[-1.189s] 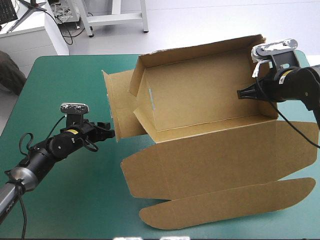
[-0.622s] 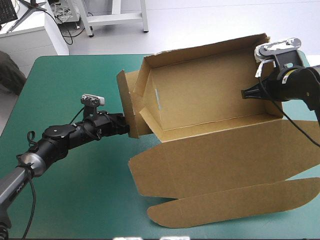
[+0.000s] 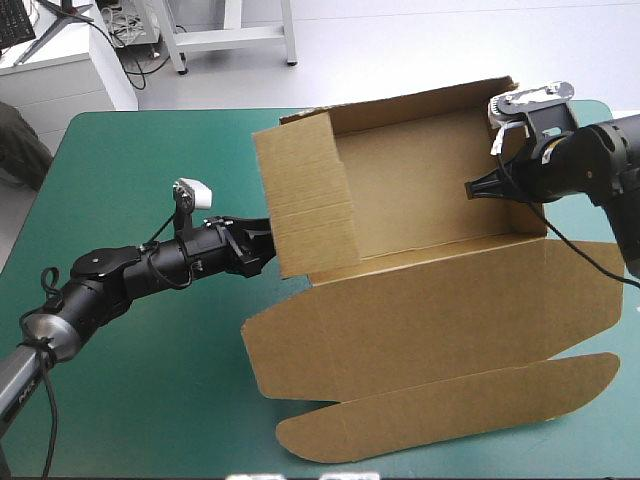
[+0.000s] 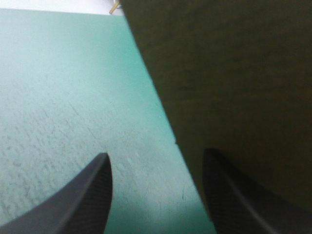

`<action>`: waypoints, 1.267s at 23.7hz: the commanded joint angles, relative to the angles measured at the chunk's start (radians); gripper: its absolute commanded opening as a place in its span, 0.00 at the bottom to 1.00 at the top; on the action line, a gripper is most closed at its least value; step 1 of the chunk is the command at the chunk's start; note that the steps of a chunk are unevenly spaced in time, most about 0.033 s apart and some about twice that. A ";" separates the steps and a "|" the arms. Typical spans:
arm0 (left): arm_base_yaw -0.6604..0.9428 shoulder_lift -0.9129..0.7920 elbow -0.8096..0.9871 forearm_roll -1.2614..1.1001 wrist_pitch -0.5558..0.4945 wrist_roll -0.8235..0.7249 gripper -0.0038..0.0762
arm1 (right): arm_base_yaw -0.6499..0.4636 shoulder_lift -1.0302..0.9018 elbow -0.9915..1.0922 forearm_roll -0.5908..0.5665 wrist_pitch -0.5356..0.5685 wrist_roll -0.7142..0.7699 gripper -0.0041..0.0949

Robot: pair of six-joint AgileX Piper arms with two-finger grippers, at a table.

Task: Fold the box

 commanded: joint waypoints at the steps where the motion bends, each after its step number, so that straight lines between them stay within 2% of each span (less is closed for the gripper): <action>1: -0.004 -0.068 -0.048 -0.095 0.058 -0.003 0.55 | 0.002 -0.001 -0.024 0.009 0.000 0.001 0.02; 5: -0.004 -0.094 -0.056 -0.111 0.057 -0.013 0.55 | 0.003 0.018 -0.024 0.031 -0.031 0.001 0.02; 12: -0.004 -0.096 -0.132 -0.111 0.085 -0.182 0.55 | 0.007 0.038 -0.024 0.047 -0.065 0.001 0.02; 18: -0.004 -0.096 -0.175 -0.024 -0.027 -0.307 0.55 | 0.056 0.058 -0.024 0.060 -0.103 0.004 0.03; 21: -0.004 -0.096 -0.175 0.127 -0.132 -0.426 0.55 | 0.100 0.058 -0.024 0.056 -0.140 0.014 0.03; 25: -0.004 -0.096 -0.181 0.326 -0.219 -0.571 0.53 | 0.157 0.076 -0.024 0.056 -0.164 0.047 0.03; 30: -0.008 -0.094 -0.249 0.654 -0.228 -0.798 0.46 | 0.221 0.098 -0.024 0.018 -0.214 0.123 0.03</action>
